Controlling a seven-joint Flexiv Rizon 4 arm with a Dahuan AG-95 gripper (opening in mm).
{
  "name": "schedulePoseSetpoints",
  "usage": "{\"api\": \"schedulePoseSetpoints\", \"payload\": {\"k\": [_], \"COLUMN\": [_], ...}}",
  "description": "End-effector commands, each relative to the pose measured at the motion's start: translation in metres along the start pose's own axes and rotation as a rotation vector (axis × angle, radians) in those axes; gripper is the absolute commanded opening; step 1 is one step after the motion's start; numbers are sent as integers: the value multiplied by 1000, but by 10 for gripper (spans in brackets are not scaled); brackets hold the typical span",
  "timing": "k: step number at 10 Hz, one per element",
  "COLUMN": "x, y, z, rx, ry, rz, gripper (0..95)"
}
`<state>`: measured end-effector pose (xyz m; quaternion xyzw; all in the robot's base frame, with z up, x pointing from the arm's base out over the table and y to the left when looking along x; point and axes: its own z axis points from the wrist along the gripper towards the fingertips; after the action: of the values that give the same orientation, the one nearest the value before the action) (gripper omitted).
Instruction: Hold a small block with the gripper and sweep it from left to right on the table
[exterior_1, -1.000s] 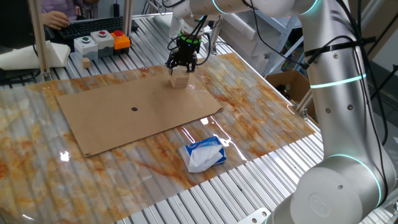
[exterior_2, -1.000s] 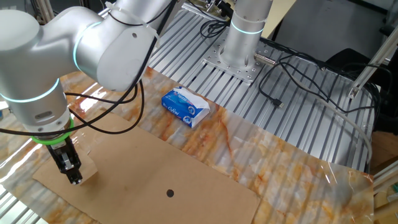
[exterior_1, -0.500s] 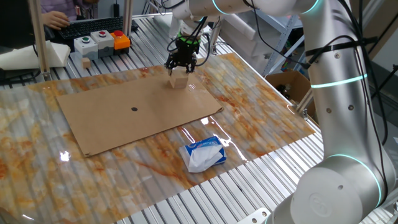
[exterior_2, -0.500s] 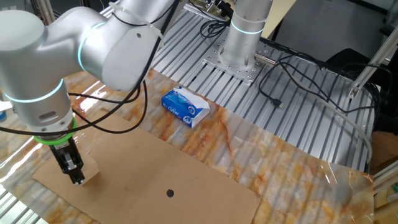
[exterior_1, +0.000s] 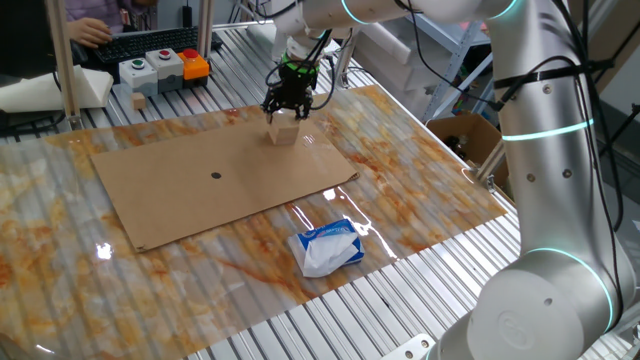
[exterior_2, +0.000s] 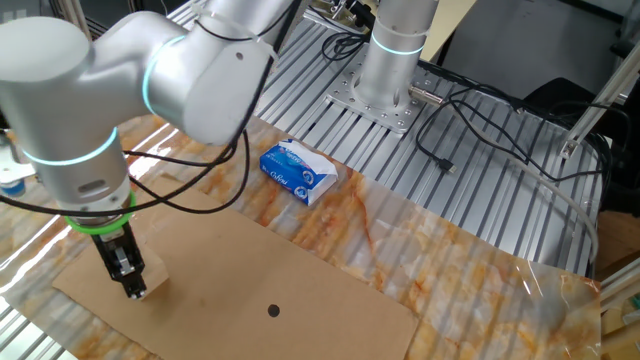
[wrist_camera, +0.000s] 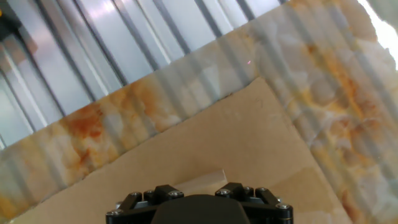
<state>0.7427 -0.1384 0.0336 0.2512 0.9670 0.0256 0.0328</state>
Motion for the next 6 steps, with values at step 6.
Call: {"api": "schedulePoseSetpoints", "payload": {"k": [6], "x": [18], "y": [35], "z": [8], "rx": [10], "ry": [-11], "rz": [97], "gripper": [380]}}
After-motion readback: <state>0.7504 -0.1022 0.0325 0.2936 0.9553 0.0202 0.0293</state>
